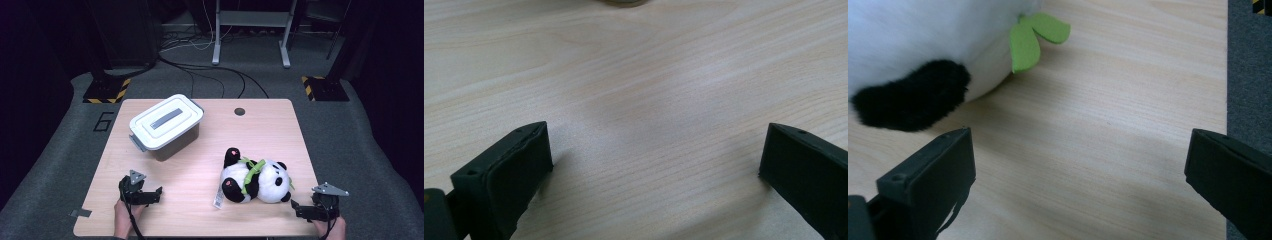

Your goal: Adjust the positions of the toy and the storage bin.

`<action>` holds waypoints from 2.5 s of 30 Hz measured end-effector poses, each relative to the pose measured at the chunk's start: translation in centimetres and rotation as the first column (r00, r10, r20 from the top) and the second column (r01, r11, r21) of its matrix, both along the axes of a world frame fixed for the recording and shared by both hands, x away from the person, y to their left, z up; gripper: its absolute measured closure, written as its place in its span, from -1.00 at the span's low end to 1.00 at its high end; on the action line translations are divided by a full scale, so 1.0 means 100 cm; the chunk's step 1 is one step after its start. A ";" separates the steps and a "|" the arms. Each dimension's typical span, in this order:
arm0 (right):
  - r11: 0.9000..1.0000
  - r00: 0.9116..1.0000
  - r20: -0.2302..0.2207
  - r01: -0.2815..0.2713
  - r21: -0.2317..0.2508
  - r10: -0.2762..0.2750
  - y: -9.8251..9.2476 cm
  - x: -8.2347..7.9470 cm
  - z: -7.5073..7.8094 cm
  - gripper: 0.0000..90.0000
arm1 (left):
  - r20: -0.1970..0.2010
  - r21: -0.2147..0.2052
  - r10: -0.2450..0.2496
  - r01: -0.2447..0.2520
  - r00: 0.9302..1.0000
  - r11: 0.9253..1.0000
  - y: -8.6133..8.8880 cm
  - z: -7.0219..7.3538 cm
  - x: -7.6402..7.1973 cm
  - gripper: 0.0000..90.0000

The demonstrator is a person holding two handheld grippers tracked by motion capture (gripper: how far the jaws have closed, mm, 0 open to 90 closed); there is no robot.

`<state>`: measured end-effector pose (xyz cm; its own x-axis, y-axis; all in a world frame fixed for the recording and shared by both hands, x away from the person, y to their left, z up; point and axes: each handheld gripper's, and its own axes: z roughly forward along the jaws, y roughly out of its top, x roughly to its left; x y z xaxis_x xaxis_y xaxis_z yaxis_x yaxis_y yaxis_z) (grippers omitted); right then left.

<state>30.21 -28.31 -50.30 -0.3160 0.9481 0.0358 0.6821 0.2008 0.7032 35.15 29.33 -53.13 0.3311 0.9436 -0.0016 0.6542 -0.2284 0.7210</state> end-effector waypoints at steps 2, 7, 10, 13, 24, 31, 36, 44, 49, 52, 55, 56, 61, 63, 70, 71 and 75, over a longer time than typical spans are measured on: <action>1.000 1.000 0.004 -0.003 0.006 0.003 0.000 -0.002 0.004 -1.00 | -0.004 -0.001 -0.003 0.003 1.000 1.000 0.000 0.000 0.000 -1.00; 1.000 1.000 0.016 -0.018 0.018 0.018 0.001 -0.007 0.016 -1.00 | 0.000 0.000 0.000 0.000 1.000 1.000 0.000 0.000 0.000 -1.00; 0.999 0.999 0.038 -0.037 0.030 0.035 0.002 -0.010 0.027 -1.00 | 0.000 0.000 0.000 0.000 1.000 1.000 0.000 0.000 0.000 -1.00; 0.998 0.998 0.042 -0.050 0.045 0.048 0.005 -0.010 0.034 -1.00 | 0.000 -0.001 0.001 -0.001 1.000 1.000 0.000 0.000 0.000 -1.00; 0.987 0.988 0.066 -0.143 0.071 0.139 0.028 -0.003 0.054 -1.00 | -0.004 -0.001 -0.003 0.003 1.000 1.000 0.000 0.000 0.000 -1.00; 0.981 0.982 0.070 -0.183 0.069 0.178 0.047 0.012 0.058 -1.00 | -0.002 -0.001 -0.004 0.004 1.000 1.000 0.000 0.000 0.000 -1.00; 0.977 0.980 0.057 -0.193 0.088 0.188 0.055 0.024 0.056 -1.00 | -0.003 0.000 -0.005 0.005 1.000 1.000 0.000 0.000 0.000 -1.00; 0.970 0.981 0.030 -0.194 0.147 0.192 0.061 0.042 0.042 -0.57 | -0.004 0.002 -0.013 0.013 1.000 1.000 0.000 0.000 0.000 -1.00; 0.970 0.981 0.023 -0.195 0.142 0.194 0.061 0.039 0.038 -0.35 | -0.004 0.002 -0.012 0.012 1.000 1.000 0.000 0.000 0.000 -1.00; 0.970 0.980 0.029 -0.201 0.134 0.199 0.061 0.037 0.037 -0.15 | -0.003 0.002 -0.012 0.012 1.000 1.000 0.000 0.000 0.000 -1.00; 0.966 0.979 0.033 -0.205 0.157 0.202 0.060 0.036 0.036 0.04 | -0.004 0.003 -0.013 0.014 1.000 1.000 0.000 0.000 0.000 -1.00; 0.965 0.978 0.039 -0.207 0.160 0.204 0.060 0.036 0.035 0.08 | -0.002 -0.001 -0.015 0.015 1.000 1.000 0.000 0.000 0.000 -1.00; 0.959 0.976 0.058 -0.218 0.179 0.211 0.067 0.037 0.033 0.11 | -0.001 0.000 -0.015 0.015 1.000 1.000 0.000 0.000 0.000 -1.00; 0.959 0.976 0.060 -0.219 0.178 0.211 0.068 0.037 0.033 0.11 | -0.001 0.000 -0.015 0.015 1.000 1.000 0.000 0.000 0.000 -1.00; 0.952 0.970 0.071 -0.241 0.189 0.232 0.079 0.040 0.031 0.11 | -0.003 0.000 -0.017 0.017 1.000 1.000 0.000 0.000 0.000 -1.00; 0.950 0.968 0.074 -0.249 0.190 0.239 0.083 0.041 0.031 0.11 | -0.003 -0.001 -0.017 0.017 1.000 1.000 0.000 0.000 0.000 -1.00; 0.945 0.964 0.072 -0.266 0.189 0.257 0.091 0.044 0.031 0.11 | -0.003 0.000 -0.017 0.017 1.000 1.000 0.000 0.000 0.000 -1.00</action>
<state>34.61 -19.23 -47.21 -0.5577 0.8075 0.1921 0.5905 0.2233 0.7755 35.12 29.30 -53.12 0.3469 0.9379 -0.0029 0.6522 -0.2390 0.7194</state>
